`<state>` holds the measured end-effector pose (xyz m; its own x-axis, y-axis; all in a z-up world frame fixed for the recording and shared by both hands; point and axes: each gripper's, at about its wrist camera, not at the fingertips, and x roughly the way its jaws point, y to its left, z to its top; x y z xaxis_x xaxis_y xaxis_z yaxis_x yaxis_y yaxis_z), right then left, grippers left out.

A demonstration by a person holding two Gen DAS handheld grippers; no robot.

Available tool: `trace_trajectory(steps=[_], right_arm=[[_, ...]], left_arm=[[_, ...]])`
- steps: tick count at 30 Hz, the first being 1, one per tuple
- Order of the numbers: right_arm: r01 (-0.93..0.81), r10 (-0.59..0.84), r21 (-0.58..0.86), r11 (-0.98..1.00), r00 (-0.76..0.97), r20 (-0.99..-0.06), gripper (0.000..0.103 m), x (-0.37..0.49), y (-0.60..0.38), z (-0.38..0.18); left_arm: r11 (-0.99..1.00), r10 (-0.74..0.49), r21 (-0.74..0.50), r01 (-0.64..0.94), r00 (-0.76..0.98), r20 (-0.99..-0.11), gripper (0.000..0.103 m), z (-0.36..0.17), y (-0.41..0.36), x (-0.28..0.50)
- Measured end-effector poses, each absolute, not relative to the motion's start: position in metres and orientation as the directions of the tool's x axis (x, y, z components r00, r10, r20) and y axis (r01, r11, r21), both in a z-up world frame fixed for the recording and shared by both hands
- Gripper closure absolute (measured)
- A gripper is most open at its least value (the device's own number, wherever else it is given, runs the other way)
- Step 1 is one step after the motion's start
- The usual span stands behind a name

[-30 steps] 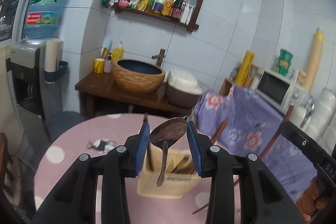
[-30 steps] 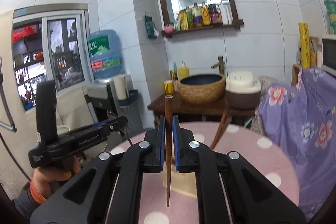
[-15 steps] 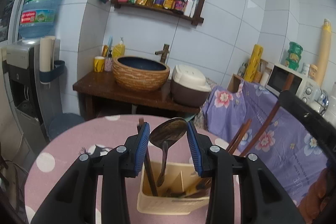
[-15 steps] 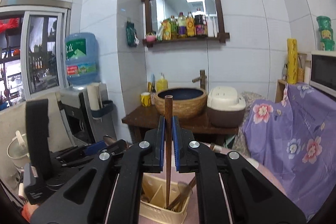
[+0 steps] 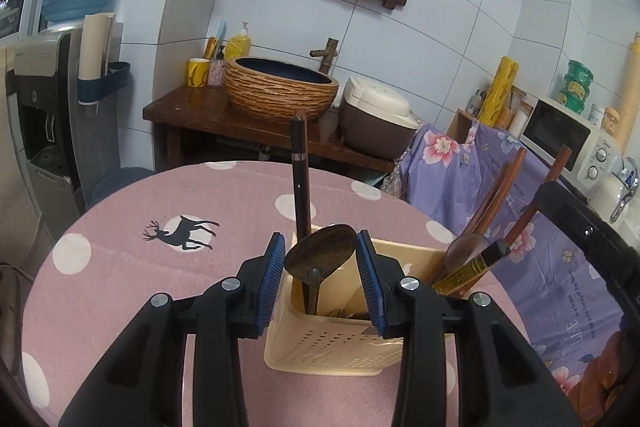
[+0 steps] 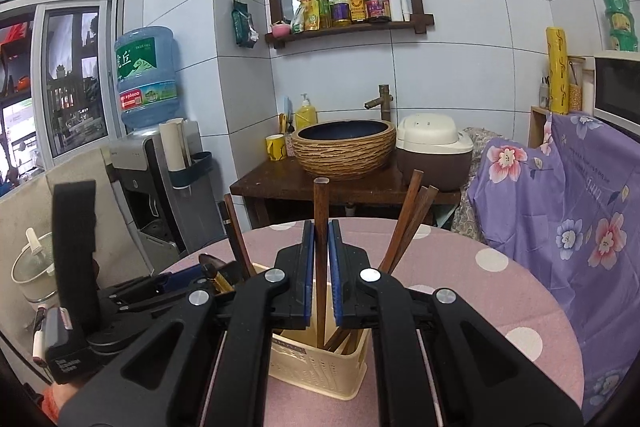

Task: Organize utensils

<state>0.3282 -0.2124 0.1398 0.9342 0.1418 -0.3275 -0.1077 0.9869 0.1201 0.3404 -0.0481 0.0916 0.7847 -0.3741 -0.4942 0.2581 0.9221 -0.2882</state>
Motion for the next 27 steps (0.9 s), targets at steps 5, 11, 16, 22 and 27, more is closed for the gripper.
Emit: trace_trajectory(steps=[5,11,16,22,27], right_arm=[[-0.107,0.141,0.12,0.987,0.935,-0.327,0.095,0.325,-0.215,0.14],[-0.108,0.137,0.113,0.988,0.946,-0.292,0.09,0.317,-0.219,0.143],[-0.11,0.134,0.111,0.988,0.961,-0.242,0.057,0.291,-0.225,0.15],[-0.096,0.108,0.064,0.993,0.973,-0.206,0.023,0.238,-0.229,0.14],[-0.077,0.089,0.057,0.995,0.964,-0.251,0.009,0.191,-0.238,0.102]], left_arm=[[0.927,-0.365,-0.274,0.257,0.788,-0.495,0.066,0.092,-0.051,0.336],[0.923,-0.369,-0.285,0.258,0.802,-0.469,0.056,0.101,-0.042,0.324],[0.929,-0.346,-0.28,0.243,0.837,-0.424,0.037,0.11,-0.025,0.297],[0.94,-0.31,-0.257,0.223,0.875,-0.373,0.009,0.103,0.0,0.248],[0.961,-0.25,-0.204,0.188,0.906,-0.342,0.005,0.08,0.02,0.194]])
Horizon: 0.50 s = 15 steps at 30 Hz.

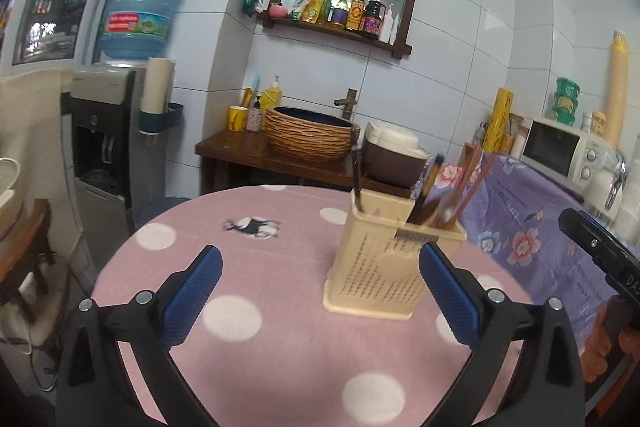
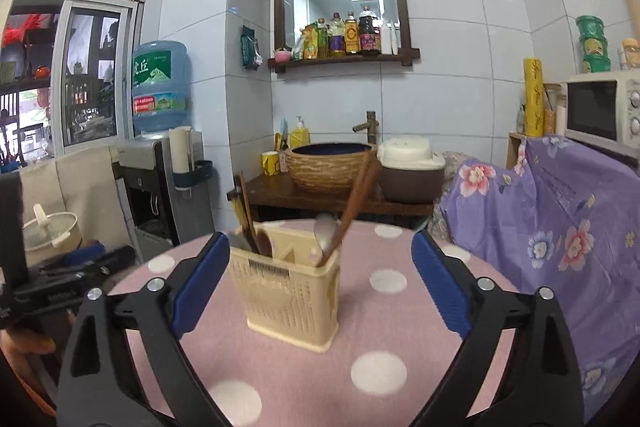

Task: Organize utensils

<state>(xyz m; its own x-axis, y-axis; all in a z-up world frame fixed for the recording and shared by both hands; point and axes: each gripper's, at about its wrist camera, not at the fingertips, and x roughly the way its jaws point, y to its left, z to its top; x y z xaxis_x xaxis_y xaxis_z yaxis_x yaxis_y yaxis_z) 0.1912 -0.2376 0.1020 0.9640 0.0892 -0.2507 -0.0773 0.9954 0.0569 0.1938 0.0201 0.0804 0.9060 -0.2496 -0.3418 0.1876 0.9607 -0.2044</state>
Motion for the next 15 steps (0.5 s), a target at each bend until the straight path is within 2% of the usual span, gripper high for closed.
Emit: trace_trajectory(steps=[7,12,15], right_arm=[[0.002,0.034,0.093,0.996,0.921,-0.387,0.006,0.13,-0.253,0.026],[-0.033,0.035,0.013,0.999,0.901,-0.432,0.006,0.086,-0.235,-0.01],[-0.063,0.058,0.001,0.998,0.904,-0.423,0.006,0.061,-0.225,-0.012]], left_arm=[[0.979,-0.153,-0.18,0.097,0.931,-0.331,0.005,0.047,0.036,0.116],[0.981,-0.138,-0.176,0.084,0.938,-0.318,0.005,0.033,0.028,0.069],[0.985,-0.138,-0.141,0.096,0.937,-0.321,0.005,0.031,0.02,0.048]])
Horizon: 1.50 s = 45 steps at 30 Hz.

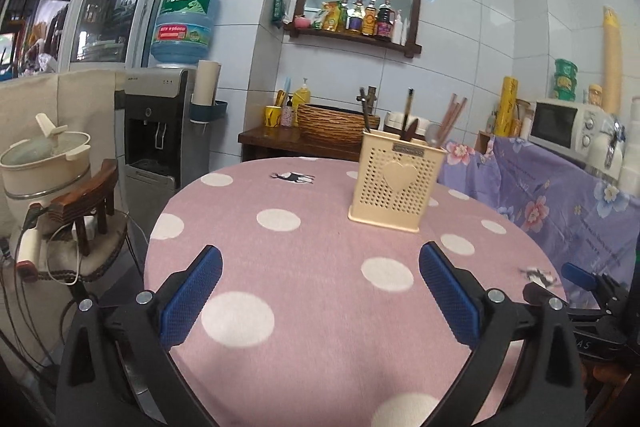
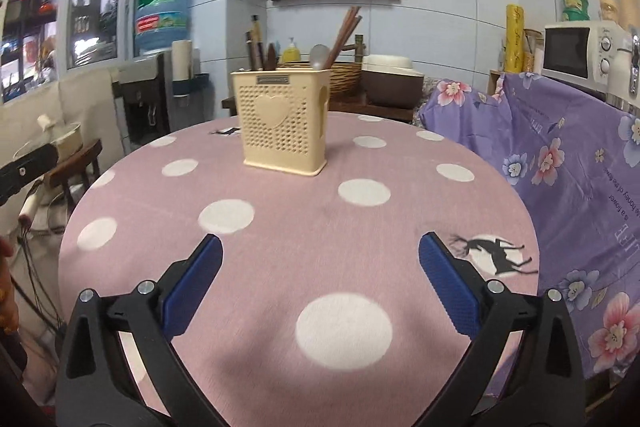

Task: Organize utensils

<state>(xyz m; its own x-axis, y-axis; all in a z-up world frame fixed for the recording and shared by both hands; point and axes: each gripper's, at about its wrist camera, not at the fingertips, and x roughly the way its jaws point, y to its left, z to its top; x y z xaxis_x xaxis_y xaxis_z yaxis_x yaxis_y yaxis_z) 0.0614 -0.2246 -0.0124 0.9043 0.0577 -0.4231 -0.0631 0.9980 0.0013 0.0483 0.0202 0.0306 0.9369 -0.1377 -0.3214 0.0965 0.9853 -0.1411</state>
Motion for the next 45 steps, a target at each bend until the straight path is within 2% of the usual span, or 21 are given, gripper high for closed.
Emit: trace_trajectory(steps=[6,14,45], right_arm=[[-0.13,0.125,0.009,0.991,0.928,-0.351,0.006,0.014,-0.21,0.007],[-0.156,0.149,-0.002,0.988,0.95,-0.275,0.006,-0.015,-0.201,0.025],[-0.137,0.134,0.013,0.991,0.944,-0.3,0.006,-0.009,-0.203,0.021]], left_arm=[[0.979,-0.16,-0.165,0.117,0.947,-0.277,0.005,0.037,0.022,0.01],[0.982,-0.159,-0.138,0.129,0.959,-0.236,0.005,0.041,0.02,-0.016],[0.986,-0.146,-0.116,0.121,0.958,-0.247,0.005,0.038,0.015,-0.021]])
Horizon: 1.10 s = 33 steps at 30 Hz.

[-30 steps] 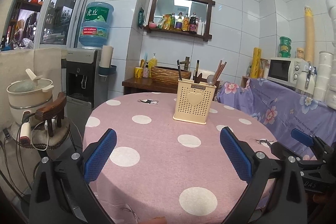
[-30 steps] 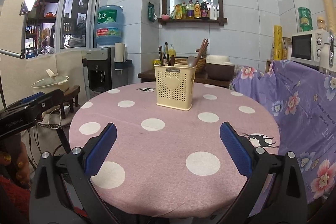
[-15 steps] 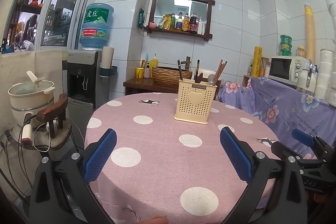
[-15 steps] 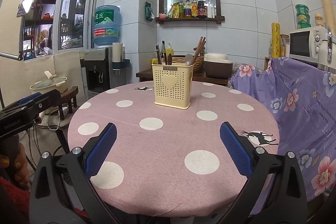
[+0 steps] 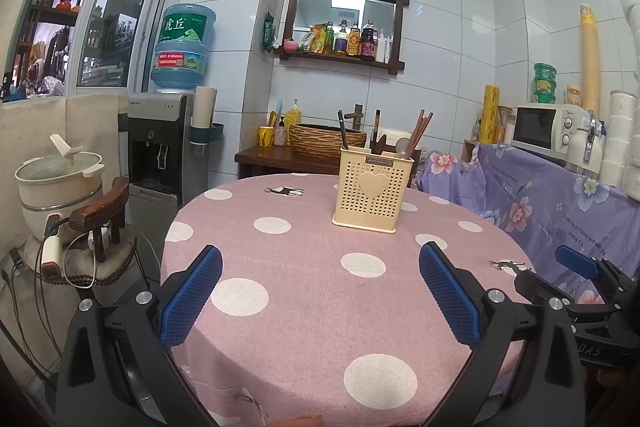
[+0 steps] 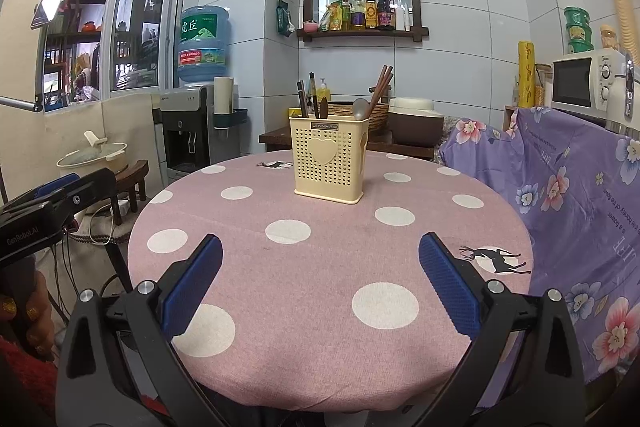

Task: Organize utensils

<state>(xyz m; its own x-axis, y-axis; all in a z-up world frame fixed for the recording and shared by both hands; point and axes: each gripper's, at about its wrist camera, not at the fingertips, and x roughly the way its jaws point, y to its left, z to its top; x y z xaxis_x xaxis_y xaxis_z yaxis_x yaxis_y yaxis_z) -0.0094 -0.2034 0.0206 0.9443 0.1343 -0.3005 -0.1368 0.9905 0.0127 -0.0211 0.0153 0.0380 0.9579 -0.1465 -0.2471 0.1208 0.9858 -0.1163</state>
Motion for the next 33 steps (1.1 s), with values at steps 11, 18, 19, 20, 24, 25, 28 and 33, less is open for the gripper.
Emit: trace_trajectory(steps=[11,18,19,20,24,25,28,33], right_arm=[[-0.134,0.132,0.017,0.991,0.944,-0.302,0.006,-0.009,-0.205,0.0201],[-0.134,0.133,0.018,0.991,0.942,-0.308,0.006,-0.0086,-0.2056,0.0179],[-0.134,0.133,0.018,0.991,0.942,-0.309,0.006,-0.0086,-0.2056,0.0177],[-0.134,0.133,0.018,0.991,0.942,-0.308,0.006,-0.0085,-0.2054,0.0178],[-0.134,0.133,0.018,0.991,0.942,-0.309,0.006,-0.0084,-0.2053,0.0179],[-0.134,0.133,0.018,0.991,0.942,-0.309,0.006,-0.0085,-0.2053,0.0179],[-0.133,0.133,0.019,0.991,0.942,-0.309,0.006,-0.0085,-0.2055,0.0179],[-0.135,0.134,0.018,0.991,0.942,-0.309,0.006,-0.0084,-0.2056,0.0181]], left_arm=[[0.986,-0.146,-0.11,0.122,0.958,-0.247,0.005,0.0377,0.0139,-0.0217],[0.986,-0.149,-0.109,0.125,0.957,-0.25,0.005,0.0376,0.0128,-0.0211],[0.986,-0.149,-0.107,0.126,0.957,-0.25,0.005,0.0374,0.0125,-0.0214],[0.986,-0.149,-0.107,0.126,0.957,-0.25,0.005,0.0374,0.0124,-0.0216],[0.986,-0.151,-0.102,0.129,0.956,-0.251,0.005,0.038,0.0122,-0.0214],[0.986,-0.151,-0.102,0.129,0.956,-0.251,0.005,0.0379,0.0122,-0.0217],[0.986,-0.151,-0.102,0.129,0.956,-0.252,0.005,0.0379,0.0122,-0.0217],[0.986,-0.151,-0.102,0.129,0.955,-0.254,0.005,0.0378,0.0123,-0.0216]])
